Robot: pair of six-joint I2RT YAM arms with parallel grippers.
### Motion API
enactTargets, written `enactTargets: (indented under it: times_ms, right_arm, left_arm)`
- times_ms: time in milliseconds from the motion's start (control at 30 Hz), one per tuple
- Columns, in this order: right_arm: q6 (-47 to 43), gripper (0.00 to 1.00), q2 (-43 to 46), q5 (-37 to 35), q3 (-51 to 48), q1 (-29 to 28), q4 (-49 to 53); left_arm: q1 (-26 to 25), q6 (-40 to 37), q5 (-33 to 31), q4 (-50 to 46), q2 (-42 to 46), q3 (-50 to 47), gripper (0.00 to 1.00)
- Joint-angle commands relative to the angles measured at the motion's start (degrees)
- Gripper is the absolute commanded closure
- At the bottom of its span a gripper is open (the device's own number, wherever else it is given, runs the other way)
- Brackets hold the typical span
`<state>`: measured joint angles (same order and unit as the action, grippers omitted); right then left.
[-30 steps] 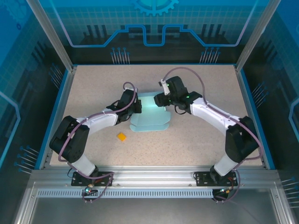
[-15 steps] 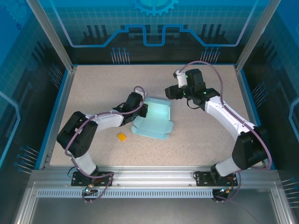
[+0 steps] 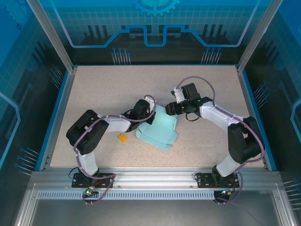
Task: Fold the paper box
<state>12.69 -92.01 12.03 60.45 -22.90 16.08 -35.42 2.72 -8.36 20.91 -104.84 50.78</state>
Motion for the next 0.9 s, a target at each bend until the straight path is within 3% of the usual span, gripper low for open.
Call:
enactTargets:
  times_ms: [0, 633, 867]
  right_arm:
    - [0.94, 0.44, -1.63, 0.3, -1.93, -1.39, -1.32]
    - [3.0, 0.52, -1.43, -1.92, -7.26, -4.82, -3.51]
    - [1.62, 0.49, -0.26, -3.55, -3.8, -4.58, -0.96]
  left_arm:
    - [-0.5, -0.42, -0.05, 3.34, -1.63, -0.56, 1.0]
    - [-1.26, 7.24, -20.49, 0.9, -8.35, 1.49, 1.0]
    - [-1.32, 6.71, -14.72, 1.36, -7.14, 1.78, 1.0]
